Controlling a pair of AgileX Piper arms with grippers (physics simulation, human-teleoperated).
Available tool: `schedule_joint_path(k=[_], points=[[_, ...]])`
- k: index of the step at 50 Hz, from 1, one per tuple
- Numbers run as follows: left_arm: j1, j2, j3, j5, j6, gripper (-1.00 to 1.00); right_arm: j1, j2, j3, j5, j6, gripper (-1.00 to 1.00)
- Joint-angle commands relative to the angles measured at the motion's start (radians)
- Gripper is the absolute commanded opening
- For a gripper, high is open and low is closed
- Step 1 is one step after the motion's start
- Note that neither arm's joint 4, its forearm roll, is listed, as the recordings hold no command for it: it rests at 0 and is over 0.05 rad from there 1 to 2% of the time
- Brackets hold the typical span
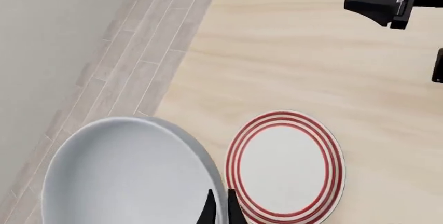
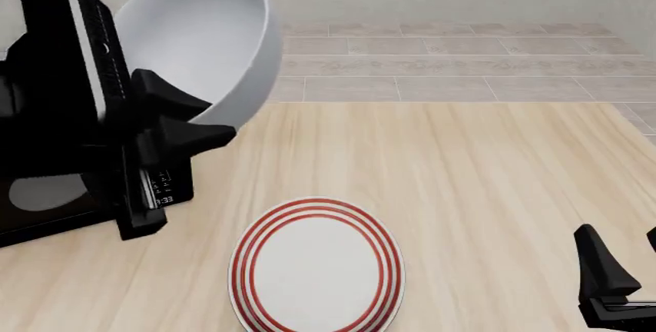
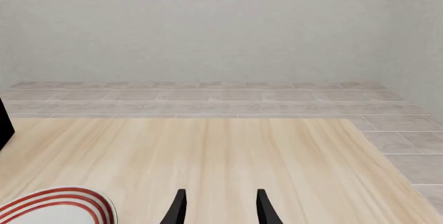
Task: Pick up the white bowl and put it on the plate.
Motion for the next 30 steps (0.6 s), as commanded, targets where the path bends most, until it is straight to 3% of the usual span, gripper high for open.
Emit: schedule_joint_path(k=[1,30], points=[[-0.068,0.018,0.037,-0.041,-0.009,-1.0,0.0,-0.002,0.001,0.001,0.0,1.0],[-0.171,0.072,0.161,-0.151,-0.058,-1.0,0.0,-0.002,0.001,0.001,0.0,1.0]])
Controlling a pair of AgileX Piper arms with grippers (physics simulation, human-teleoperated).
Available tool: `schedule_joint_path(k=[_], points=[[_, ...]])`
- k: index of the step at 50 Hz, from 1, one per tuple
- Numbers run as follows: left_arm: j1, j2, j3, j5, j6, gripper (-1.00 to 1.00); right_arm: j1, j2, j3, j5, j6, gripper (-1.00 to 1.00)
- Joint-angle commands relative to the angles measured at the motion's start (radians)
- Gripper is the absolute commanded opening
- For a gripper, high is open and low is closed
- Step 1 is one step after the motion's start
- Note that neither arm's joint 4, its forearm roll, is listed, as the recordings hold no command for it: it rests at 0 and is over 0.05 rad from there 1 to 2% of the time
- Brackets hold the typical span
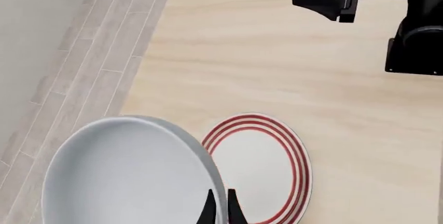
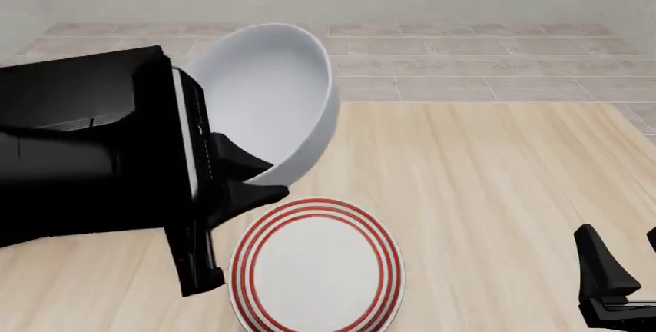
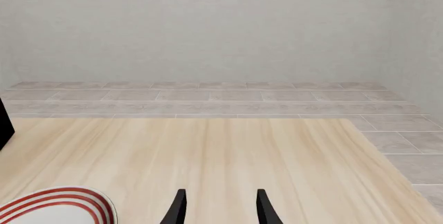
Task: Pick up the white bowl and put it on the plate.
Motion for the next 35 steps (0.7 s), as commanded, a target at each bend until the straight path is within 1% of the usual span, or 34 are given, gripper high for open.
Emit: schedule_joint_path(k=[1,7,11,22,35], points=[[-0.033,0.012,0.054,-0.055,-0.022,-1.0,0.0,-0.003,0.001,0.001,0.0,1.0],[-0.055,0.025,0.101,-0.091,-0.034,-1.0,0.0,-0.003,0.001,0.001,0.0,1.0],[-0.065,0.032,0.107,-0.098,-0.04,-1.0,0.0,-0.002,0.001,0.001,0.0,1.0],[-0.068,0.042,0.166,-0.143,-0.051,-1.0,0.0,-0.002,0.001,0.001,0.0,1.0],[-0.076,0.049,0.197,-0.169,-0.066,-1.0,0.0,-0.002,0.001,0.001,0.0,1.0]])
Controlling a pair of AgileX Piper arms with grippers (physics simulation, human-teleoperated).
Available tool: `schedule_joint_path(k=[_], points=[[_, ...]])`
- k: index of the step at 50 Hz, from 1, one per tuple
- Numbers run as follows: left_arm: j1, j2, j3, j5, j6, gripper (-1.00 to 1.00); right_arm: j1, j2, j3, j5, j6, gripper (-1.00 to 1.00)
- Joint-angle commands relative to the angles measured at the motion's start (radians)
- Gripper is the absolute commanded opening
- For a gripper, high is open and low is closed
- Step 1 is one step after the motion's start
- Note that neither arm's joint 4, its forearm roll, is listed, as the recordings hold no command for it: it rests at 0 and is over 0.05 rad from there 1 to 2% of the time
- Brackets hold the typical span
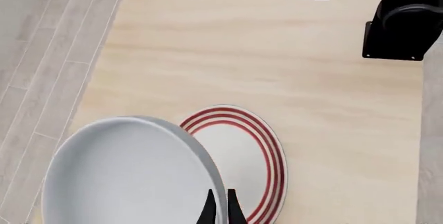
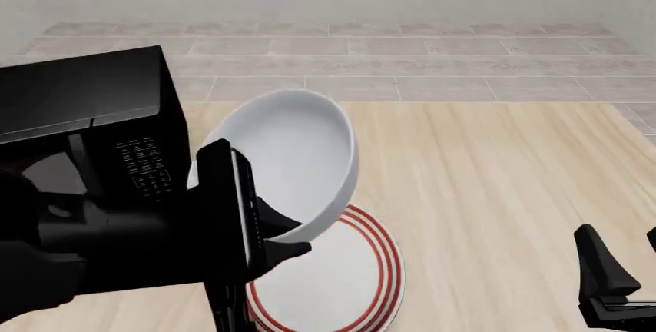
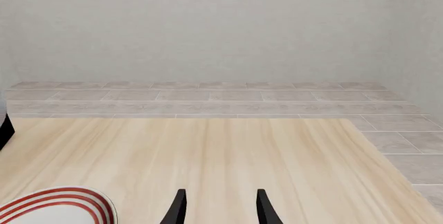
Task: Pick up the white bowl and put it on the plate.
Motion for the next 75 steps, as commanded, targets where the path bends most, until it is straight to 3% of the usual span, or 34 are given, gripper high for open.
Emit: schedule_joint_path(k=[1,75], points=[[-0.006,0.001,0.031,-0.032,-0.009,-1.0,0.0,-0.002,0.001,0.001,0.0,1.0],[-0.046,0.099,0.143,-0.215,-0.085,-1.0,0.0,-0.002,0.001,0.001,0.0,1.0]])
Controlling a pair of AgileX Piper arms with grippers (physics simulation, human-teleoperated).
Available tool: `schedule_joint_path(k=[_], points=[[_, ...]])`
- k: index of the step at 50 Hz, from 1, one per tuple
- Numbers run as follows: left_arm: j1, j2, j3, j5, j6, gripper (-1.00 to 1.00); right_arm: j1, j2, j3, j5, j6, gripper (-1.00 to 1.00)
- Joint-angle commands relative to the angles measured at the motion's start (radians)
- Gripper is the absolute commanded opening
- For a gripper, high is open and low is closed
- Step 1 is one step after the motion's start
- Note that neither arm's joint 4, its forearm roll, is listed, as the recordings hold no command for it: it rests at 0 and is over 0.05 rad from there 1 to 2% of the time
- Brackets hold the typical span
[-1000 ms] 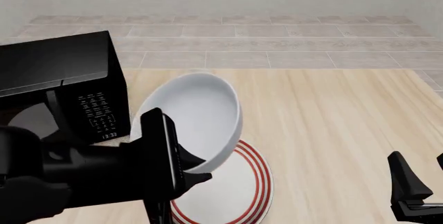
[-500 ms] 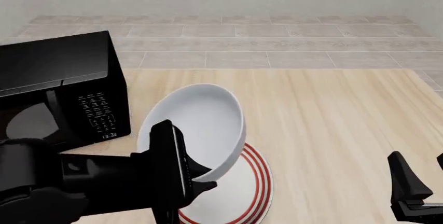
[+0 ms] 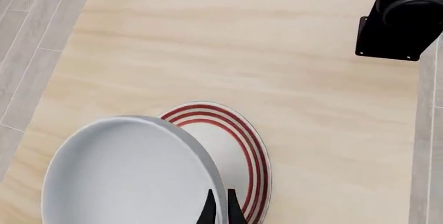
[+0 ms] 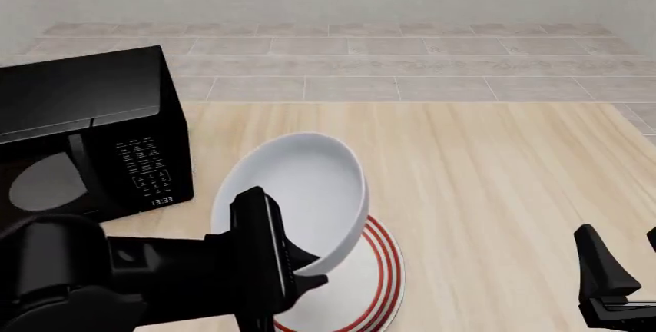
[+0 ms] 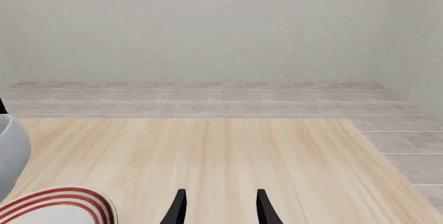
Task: Pick up the white bowl and put it on the plate.
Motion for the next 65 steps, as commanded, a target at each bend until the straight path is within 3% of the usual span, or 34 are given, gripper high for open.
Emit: schedule_joint_path(k=[1,65], points=[[-0.01,0.014,0.013,-0.034,-0.011,-1.0,0.0,-0.002,0.001,0.001,0.0,1.0],[-0.019,0.092,0.088,-0.181,-0.073,-1.0,0.0,-0.002,0.001,0.001,0.0,1.0]])
